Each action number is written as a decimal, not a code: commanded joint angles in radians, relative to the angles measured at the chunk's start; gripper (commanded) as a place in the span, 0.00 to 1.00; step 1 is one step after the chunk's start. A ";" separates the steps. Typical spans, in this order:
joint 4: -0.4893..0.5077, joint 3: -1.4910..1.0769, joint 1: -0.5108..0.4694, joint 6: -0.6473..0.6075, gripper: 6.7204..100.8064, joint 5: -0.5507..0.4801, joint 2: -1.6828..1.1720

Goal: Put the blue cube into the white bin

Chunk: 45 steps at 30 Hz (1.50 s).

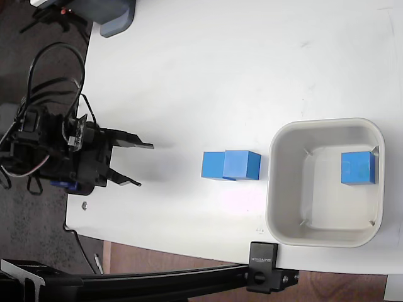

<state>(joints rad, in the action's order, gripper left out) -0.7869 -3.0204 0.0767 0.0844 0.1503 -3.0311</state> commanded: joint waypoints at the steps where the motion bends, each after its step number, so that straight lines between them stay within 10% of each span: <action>1: 0.017 0.026 0.041 0.021 0.97 0.054 -0.023; 45: 0.005 0.084 0.006 0.012 0.99 0.037 -0.020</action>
<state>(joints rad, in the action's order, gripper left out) -0.7885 -3.0143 0.1089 0.1089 0.2209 -3.0311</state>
